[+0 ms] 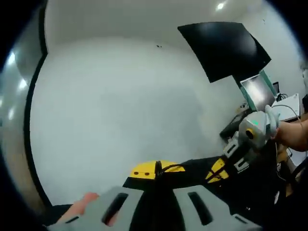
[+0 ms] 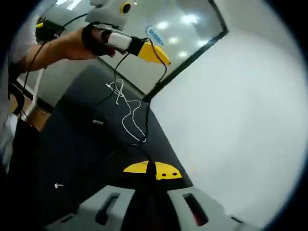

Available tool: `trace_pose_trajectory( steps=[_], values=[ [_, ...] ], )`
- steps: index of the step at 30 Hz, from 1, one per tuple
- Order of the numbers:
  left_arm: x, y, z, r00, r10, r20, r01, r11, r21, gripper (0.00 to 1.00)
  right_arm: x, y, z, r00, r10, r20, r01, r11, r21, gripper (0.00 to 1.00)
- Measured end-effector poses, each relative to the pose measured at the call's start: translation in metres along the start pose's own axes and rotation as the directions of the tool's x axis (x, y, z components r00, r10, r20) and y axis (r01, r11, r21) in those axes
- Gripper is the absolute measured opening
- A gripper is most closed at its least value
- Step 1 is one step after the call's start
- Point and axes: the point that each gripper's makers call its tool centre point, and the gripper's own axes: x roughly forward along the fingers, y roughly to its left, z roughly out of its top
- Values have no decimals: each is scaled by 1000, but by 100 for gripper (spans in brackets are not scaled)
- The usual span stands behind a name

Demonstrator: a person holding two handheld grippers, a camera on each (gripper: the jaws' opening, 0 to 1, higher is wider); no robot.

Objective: Grab the wires, straighten them and put them on the rack

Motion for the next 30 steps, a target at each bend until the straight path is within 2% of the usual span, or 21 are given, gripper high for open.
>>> trace_pose_trajectory(
  steps=[1, 4, 7, 9, 11, 13, 14, 15, 16, 17, 18, 19, 21, 22, 23, 24, 25, 26, 27, 28, 30],
  values=[
    [-1, 13, -3, 999, 42, 2, -42, 999, -26, 0, -9, 1, -2, 1000, -5, 13, 5, 999, 36, 1],
    [-7, 35, -18, 998, 62, -25, -64, 991, -119, 0, -38, -11, -23, 995, -93, -44, 94, 995, 28, 1],
    [-12, 53, -31, 994, 99, -35, -103, 987, -123, 0, -70, -26, -57, 975, -187, -122, 197, 977, 77, 1],
    [-11, 52, -41, 995, 89, -42, -93, 988, -125, 0, -90, -45, -89, 936, -270, -227, 290, 955, 60, 1],
    [-8, 51, -57, 991, 91, -101, -99, 993, -67, 0, -96, -56, -111, 903, -301, -306, 324, 946, 26, 2],
    [-6, 55, -64, 988, 116, -103, -124, 990, -71, 0, -104, -66, -132, 857, -326, -398, 342, 939, -31, 1],
    [-6, 60, -70, 983, 133, -122, -143, 987, -78, 0, -113, -80, -139, 822, -379, -425, 402, 915, -38, 1],
    [-7, 62, -77, 981, 134, -142, -147, 985, -85, 0, -121, -90, -140, 802, -419, -425, 467, 884, 12, 1],
    [-8, 60, -82, 982, 114, -152, -131, 986, -102, 0, -127, -101, -136, 797, -451, -402, 521, 850, 80, 1],
    [-9, 49, -86, 986, 67, -150, -87, 987, -131, 0, -134, -111, -129, 798, -472, -375, 550, 825, 133, 1],
    [-8, 36, -95, 984, -7, -177, -19, 990, -140, 3, -142, -123, -125, 788, -500, -358, 585, 790, 185, 1],
    [-9, 27, -104, 976, -49, -211, 18, 989, -146, 12, -153, -137, -117, 767, -543, -341, 623, 757, 196, 1],
    [-10, 8, -112, 965, -153, -212, 111, 974, -200, 27, -175, -161, -101, 715, -626, -312, 692, 697, 188, 1],
    [-13, -1, -118, 948, -207, -242, 144, 956, -254, 40, -179, -166, -97, 708, -635, -309, 700, 690, 185, 1],
    [-14, -3, -118, 944, -217, -247, 142, 947, -289, 48, -178, -167, -95, 717, -621, -317, 688, 703, 178, 2],
    [-15, 1, -111, 953, -199, -230, 132, 952, -277, 50, -174, -163, -103, 728, -578, -369, 660, 736, 149, 5],
    [-16, 4, -102, 962, -181, -203, 125, 957, -262, 45, -168, -156, -115, 728, -536, -427, 641, 754, 146, 8],
    [-18, 8, -84, 976, -151, -154, 117, 970, -213, 43, -157, -144, -131, 743, -466, -480, 589, 796, 140, 11],
    [-19, 7, -60, 987, -130, -97, 111, 978, -178, 48, -146, -128, -148, 755, -389, -528, 531, 835, 144, 19],
    [-20, 5, -48, 988, -133, -84, 117, 977, -178, 55, -137, -115, -164, 756, -329, -566, 504, 844, 183, 27],
    [-21, -8, -36, 982, -168, -84, 153, 974, -168, 68, -124, -88, -189, 756, -221, -616, 474, 834, 283, 38]
  ],
)
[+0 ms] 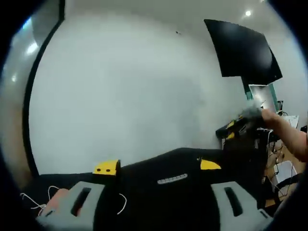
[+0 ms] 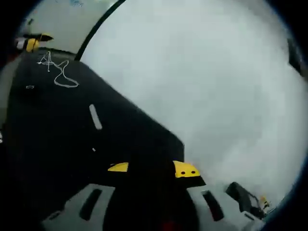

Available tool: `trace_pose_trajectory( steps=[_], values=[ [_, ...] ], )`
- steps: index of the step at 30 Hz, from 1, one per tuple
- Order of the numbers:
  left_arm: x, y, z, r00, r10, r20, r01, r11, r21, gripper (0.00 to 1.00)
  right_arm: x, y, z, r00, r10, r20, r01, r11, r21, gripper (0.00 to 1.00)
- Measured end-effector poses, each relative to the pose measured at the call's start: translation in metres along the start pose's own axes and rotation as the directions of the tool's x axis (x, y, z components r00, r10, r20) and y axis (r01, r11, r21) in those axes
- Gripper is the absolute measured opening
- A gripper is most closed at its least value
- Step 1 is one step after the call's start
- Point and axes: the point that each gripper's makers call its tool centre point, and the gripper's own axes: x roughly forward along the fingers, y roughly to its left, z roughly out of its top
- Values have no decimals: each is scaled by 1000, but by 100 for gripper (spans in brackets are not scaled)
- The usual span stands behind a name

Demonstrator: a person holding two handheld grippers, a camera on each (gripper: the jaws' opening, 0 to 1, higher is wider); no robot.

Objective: Grab the wires, straighten them and put them on the rack

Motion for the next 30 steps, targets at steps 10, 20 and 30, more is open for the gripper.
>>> trace_pose_trajectory(
  steps=[10, 20, 30],
  values=[
    [-8, -5, -15, 992, -46, -118, 51, 998, 42, 80, -31, -30, -3, 979, -202, 9, 202, 979, -13, 40],
    [-18, -30, -23, 960, -201, -193, 225, 969, 107, 76, -31, 120, 27, 944, 285, 167, -321, 910, 264, 32],
    [-19, -37, -25, 957, -239, -163, 253, 965, 70, 67, -31, 66, 120, 865, 200, 461, -378, 863, 335, 0]
  ],
)
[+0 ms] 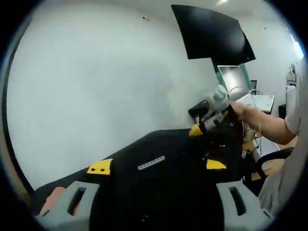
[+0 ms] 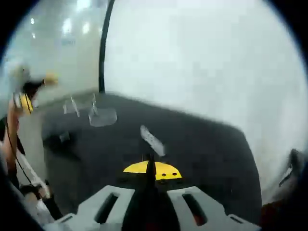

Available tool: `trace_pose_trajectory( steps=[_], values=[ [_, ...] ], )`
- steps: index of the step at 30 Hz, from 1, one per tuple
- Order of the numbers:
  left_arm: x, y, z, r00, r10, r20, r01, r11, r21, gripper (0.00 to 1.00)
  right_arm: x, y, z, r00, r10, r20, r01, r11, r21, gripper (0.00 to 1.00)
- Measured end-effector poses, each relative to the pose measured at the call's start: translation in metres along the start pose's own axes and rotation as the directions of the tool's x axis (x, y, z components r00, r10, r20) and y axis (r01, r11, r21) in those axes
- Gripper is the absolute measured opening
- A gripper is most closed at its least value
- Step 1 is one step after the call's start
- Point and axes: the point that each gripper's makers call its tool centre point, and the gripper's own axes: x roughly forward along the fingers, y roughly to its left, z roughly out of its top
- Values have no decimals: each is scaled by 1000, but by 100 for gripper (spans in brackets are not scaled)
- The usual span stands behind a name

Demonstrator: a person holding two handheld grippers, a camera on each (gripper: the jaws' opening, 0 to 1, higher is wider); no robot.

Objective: Grab the wires, straighten them and put them on the rack

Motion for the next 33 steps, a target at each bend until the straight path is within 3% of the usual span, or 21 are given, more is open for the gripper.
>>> trace_pose_trajectory(
  steps=[2, 4, 5, 7, 9, 12, 14, 17, 19, 20, 21, 23, 25, 27, 28, 30, 31, 32, 33],
  values=[
    [7, -8, -4, 999, -38, 14, 39, 998, -51, 66, -15, -5, 64, 985, -16, 169, 19, 1000, -21, 0],
    [20, -12, -18, 999, -50, -12, 49, 997, -65, 65, -27, 11, 114, 949, 61, 310, -77, 996, 38, 0],
    [24, -14, -26, 998, -52, -42, 49, 996, -71, 63, -32, 28, 131, 932, 121, 340, -146, 988, 49, 0],
    [33, -16, -32, 998, -52, -47, 49, 996, -73, 61, -37, 54, 159, 898, 200, 392, -209, 978, -21, 0],
    [37, -24, -35, 996, -75, -43, 70, 992, -101, 61, -40, 64, 178, 889, 192, 415, -198, 980, -31, 0],
    [42, -25, -40, 996, -70, -54, 63, 992, -112, 60, -42, 83, 198, 864, 208, 458, -165, 977, -133, 0],
    [45, -19, -51, 995, -41, -91, 34, 996, -77, 59, -31, 97, 184, 893, 228, 388, -177, 971, -161, 0],
    [48, -15, -59, 994, -35, -106, 26, 996, -84, 57, -14, 108, 161, 906, 232, 355, -174, 967, -187, 0],
    [48, -31, -45, 992, -122, -17, 119, 984, -136, 60, 3, 109, 132, 935, 231, 269, -174, 960, -220, 0],
    [48, -34, -41, 991, -137, 4, 136, 979, -151, 63, 6, 109, 128, 938, 225, 263, -168, 961, -221, 0],
    [43, -46, -25, 978, -195, 72, 206, 955, -214, 68, 17, 104, 104, 953, 208, 221, -158, 962, -223, 0],
    [41, -43, -15, 977, -183, 108, 203, 956, -212, 72, 31, 97, 68, 971, 179, 158, -153, 974, -166, 0],
    [41, -38, -27, 985, -170, 25, 171, 974, -146, 72, 42, 91, 29, 983, 162, 81, -147, 974, -171, 1],
    [40, -35, -34, 986, -165, -30, 159, 977, -140, 72, 49, 85, -9, 989, 146, 2, -143, 968, -206, 1],
    [38, -36, -30, 984, -177, -20, 172, 975, -140, 73, 52, 81, -26, 991, 130, -36, -135, 972, -194, 1],
    [28, -43, -22, 976, -217, -28, 216, 976, -42, 79, 57, 79, -50, 989, 138, -60, -146, 977, -155, 1],
    [23, -42, -28, 973, -216, -83, 221, 974, 57, 78, 53, 81, -75, 983, 136, -120, -149, 983, -103, 2],
    [17, -39, -40, 963, -199, -181, 222, 969, 112, 77, 51, 85, -96, 968, 152, -199, -175, 979, -107, 2],
    [12, -34, -51, 950, -176, -259, 214, 969, 127, 77, 49, 91, -112, 954, 180, -238, -212, 970, -116, 6]
  ],
)
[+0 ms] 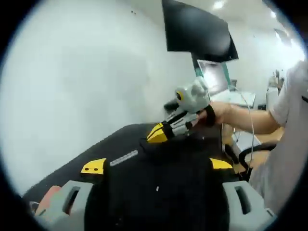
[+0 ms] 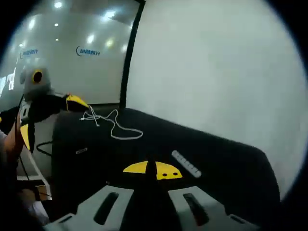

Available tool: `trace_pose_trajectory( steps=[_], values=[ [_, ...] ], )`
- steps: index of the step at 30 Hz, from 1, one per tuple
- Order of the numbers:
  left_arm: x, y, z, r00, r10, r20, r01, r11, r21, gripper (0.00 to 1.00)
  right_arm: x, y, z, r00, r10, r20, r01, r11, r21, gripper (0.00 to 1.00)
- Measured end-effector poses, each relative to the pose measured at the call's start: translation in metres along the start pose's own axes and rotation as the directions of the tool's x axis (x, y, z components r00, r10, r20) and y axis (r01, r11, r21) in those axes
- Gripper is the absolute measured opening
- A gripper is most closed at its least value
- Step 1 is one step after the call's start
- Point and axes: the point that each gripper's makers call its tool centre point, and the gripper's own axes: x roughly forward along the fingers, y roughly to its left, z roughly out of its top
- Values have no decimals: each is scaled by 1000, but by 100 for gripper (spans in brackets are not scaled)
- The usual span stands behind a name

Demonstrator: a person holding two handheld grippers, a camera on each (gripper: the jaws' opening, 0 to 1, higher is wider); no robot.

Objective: Grab the wires, straighten them and put them on the rack

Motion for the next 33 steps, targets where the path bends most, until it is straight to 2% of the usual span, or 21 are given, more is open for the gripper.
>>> trace_pose_trajectory(
  steps=[1, 4, 7, 9, 11, 13, 14, 15, 16, 17, 18, 19, 21, 22, 23, 24, 25, 26, 28, 30, 33],
  values=[
    [-3, -1, -9, 998, -14, -62, 13, 1000, -8, 78, 1, 11, -12, 999, 39, -26, -39, 999, -3, 10],
    [-12, 10, -7, 999, 23, -49, -26, 998, -49, 86, -3, 22, -42, 985, 88, -148, -86, 996, 24, 39],
    [-22, 27, 17, 989, 72, 125, -54, 988, -144, 87, -18, 17, -41, 987, 57, -147, -81, 983, -165, 43],
    [-36, 50, 41, 929, 154, 335, -76, 969, -235, 83, -32, 23, -38, 990, 54, -128, -78, 979, -187, 41],
    [-46, 55, 48, 879, 131, 458, 29, 945, -325, 87, -41, 20, -24, 995, 79, -63, -88, 984, -155, 43],
    [-62, 79, 51, 772, 218, 597, 70, 905, -420, 88, -55, 19, 0, 993, 103, 60, -101, 994, -34, 43],
    [-65, 88, 45, 732, 244, 636, 110, 879, -464, 83, -64, 18, 13, 985, 104, 135, -108, 994, 27, 42],
    [-57, 92, 25, 763, 253, 595, 138, 835, -533, 79, -71, 12, 26, 971, 99, 218, -124, 987, 102, 39],
    [-53, 100, 9, 767, 284, 575, 89, 841, -533, 75, -75, -1, 39, 954, 65, 293, -125, 974, 191, 36],
    [-52, 107, -2, 748, 315, 584, 8, 876, -482, 69, -73, -16, 41, 955, 13, 295, -90, 964, 250, 33],
    [-51, 113, -15, 724, 357, 591, -54, 882, -468, 65, -68, -32, 41, 965, -29, 261, -33, 972, 231, 31],
    [-46, 117, -33, 724, 377, 577, -89, 881, -465, 61, -61, -46, 45, 971, -62, 231, 25, 987, 160, 29],
    [-37, 124, -66, 723, 422, 548, -29, 810, -586, 57, -29, -74, 55, 978, -88, 189, 73, 993, 88, 29],
    [-34, 129, -79, 742, 456, 491, -79, 787, -612, 57, -14, -80, 54, 986, -106, 129, 86, 985, 153, 30],
    [-36, 125, -79, 781, 440, 442, -112, 797, -594, 56, 5, -93, 53, 990, -115, 80, 97, 976, 195, 29],
    [-45, 125, -70, 760, 447, 471, -149, 826, -544, 53, 23, -97, 58, 991, -99, 85, 83, 981, 173, 26],
    [-57, 133, -58, 670, 492, 556, -155, 825, -543, 52, 51, -103, 61, 995, -50, 91, 42, 995, 91, 25],
    [-60, 135, -58, 629, 509, 588, -140, 818, -558, 52, 70, -108, 55, 998, -16, 65, 10, 995, 95, 25],
    [-45, 126, -73, 728, 488, 481, -101, 771, -629, 53, 100, -105, 31, 995, 60, -76, -53, 994, 97, 24],
    [-49, 133, -71, 689, 534, 489, -201, 790, -579, 53, 113, -112, 32, 996, 28, -88, -34, 997, -72, 24],
    [-40, 125, -71, 732, 491, 472, -169, 802, -573, 54, 122, -107, 8, 982, 58, -179, -62, 998, -21, 17]
  ],
)
